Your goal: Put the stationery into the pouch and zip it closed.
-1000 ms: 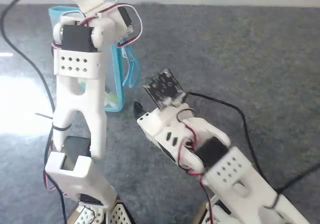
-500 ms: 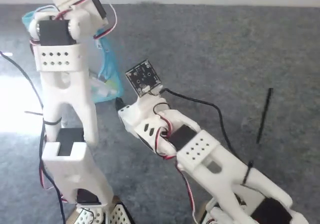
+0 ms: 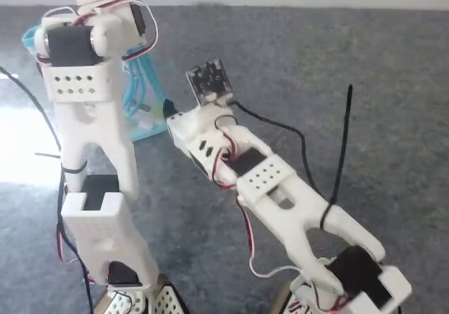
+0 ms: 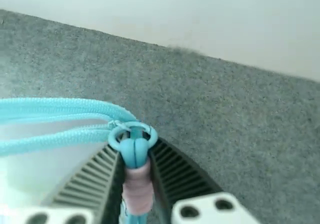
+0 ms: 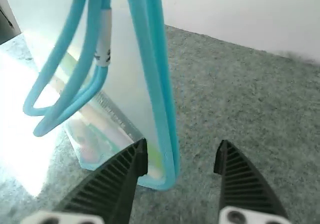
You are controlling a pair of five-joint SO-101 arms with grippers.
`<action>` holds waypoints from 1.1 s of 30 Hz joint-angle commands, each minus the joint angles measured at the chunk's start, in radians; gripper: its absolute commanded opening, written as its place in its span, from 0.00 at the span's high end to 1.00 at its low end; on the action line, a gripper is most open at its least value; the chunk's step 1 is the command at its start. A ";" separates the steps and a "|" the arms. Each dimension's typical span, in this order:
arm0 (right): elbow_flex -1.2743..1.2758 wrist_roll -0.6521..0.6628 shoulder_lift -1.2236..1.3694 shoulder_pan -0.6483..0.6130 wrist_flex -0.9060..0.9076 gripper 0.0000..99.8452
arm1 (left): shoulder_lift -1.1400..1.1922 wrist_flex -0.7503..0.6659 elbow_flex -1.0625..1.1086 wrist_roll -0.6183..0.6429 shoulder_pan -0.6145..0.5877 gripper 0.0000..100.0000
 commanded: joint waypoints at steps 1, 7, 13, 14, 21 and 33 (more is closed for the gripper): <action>-0.115 0.049 0.041 -0.004 0.013 0.78 | -0.017 0.000 -0.064 -0.066 -0.032 0.99; -0.160 0.054 0.134 -0.036 0.004 0.78 | -0.020 0.037 -0.062 -0.224 -0.034 0.99; -0.212 0.107 0.203 -0.045 -0.001 0.78 | -0.017 0.048 -0.061 -0.339 -0.049 0.99; -0.222 0.106 0.217 -0.045 -0.001 0.78 | -0.018 0.055 -0.061 -0.354 -0.051 0.99; -0.331 0.101 0.308 -0.018 0.008 0.78 | -0.029 0.103 -0.071 -0.440 -0.052 0.99; -0.434 0.107 0.398 -0.007 0.008 0.78 | -0.339 0.100 0.223 -0.456 0.018 0.99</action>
